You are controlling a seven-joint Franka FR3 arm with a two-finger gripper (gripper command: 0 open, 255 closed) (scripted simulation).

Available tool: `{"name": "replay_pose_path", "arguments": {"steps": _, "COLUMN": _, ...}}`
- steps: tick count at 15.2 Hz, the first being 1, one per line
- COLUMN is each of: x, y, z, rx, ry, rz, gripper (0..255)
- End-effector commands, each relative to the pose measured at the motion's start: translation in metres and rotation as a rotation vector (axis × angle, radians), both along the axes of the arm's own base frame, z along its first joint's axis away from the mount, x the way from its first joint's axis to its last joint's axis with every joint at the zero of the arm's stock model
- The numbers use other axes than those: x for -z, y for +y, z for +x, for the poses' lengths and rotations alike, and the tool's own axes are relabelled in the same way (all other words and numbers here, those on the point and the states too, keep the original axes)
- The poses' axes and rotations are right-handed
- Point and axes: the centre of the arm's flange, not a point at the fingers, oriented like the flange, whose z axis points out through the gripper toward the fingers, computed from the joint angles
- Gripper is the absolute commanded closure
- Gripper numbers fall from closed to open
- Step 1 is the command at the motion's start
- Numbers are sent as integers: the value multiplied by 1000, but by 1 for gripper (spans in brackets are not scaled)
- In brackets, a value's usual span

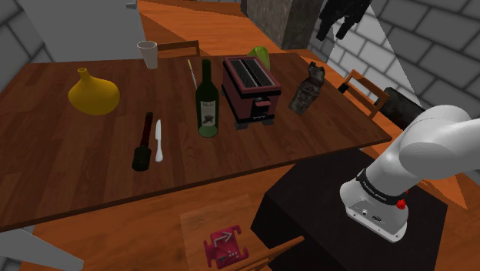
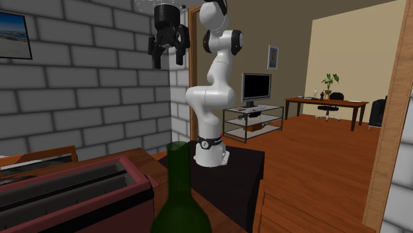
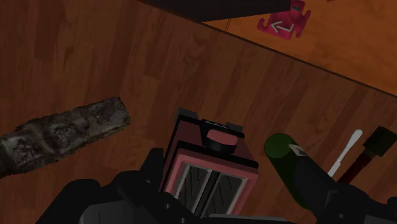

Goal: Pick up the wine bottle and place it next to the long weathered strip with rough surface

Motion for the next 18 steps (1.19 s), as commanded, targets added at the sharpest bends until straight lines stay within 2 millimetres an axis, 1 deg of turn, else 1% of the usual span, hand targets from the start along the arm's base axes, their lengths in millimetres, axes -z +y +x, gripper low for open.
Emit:
{"name": "replay_pose_path", "arguments": {"steps": 1, "x": 0, "y": 0, "z": 0, "rx": 0, "ry": 0, "rz": 0, "gripper": 0}}
{"name": "replay_pose_path", "arguments": {"steps": 10, "x": 34, "y": 80, "z": 86, "rx": 50, "ry": 14, "rz": -22, "gripper": 0}}
{"name": "replay_pose_path", "arguments": {"steps": 18, "x": 67, "y": 147, "z": 166, "rx": 95, "ry": 26, "rz": -42, "gripper": 0}}
